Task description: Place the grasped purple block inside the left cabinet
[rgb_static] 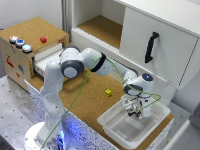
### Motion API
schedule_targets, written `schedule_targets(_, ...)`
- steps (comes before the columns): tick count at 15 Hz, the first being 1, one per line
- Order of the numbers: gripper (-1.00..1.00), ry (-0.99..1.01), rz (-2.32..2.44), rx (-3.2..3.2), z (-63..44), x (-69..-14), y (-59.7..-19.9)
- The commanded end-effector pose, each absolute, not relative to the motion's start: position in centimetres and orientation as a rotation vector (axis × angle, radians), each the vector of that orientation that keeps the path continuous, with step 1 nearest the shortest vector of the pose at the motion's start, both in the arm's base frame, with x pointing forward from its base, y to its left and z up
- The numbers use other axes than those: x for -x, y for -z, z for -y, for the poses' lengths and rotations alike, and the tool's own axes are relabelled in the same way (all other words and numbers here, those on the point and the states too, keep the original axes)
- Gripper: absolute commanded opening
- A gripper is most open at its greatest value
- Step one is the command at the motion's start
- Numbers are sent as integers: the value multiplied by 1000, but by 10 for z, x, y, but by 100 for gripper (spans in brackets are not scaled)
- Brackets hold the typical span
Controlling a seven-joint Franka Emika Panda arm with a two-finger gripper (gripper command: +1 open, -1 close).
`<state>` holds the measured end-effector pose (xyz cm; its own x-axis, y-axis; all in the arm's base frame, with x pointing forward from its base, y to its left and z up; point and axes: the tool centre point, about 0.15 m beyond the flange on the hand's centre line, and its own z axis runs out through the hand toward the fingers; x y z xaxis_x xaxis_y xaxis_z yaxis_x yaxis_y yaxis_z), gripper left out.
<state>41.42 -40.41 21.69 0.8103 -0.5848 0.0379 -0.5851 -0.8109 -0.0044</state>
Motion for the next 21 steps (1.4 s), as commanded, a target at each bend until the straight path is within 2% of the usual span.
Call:
schedule_targets(1, -100, -54, 958, -3030, 398, -426, -205)
schedule_targets(5, -100, -182, 895, -3026, 373, -428, -243)
schedule_targets(8, -100, -325, 790, -3020, 332, -424, -296)
schedule_targets(13, -100, -405, 558, -3043, 246, -414, -353)
schedule_targets(21, -100, -425, 55, -3164, 82, -434, -378)
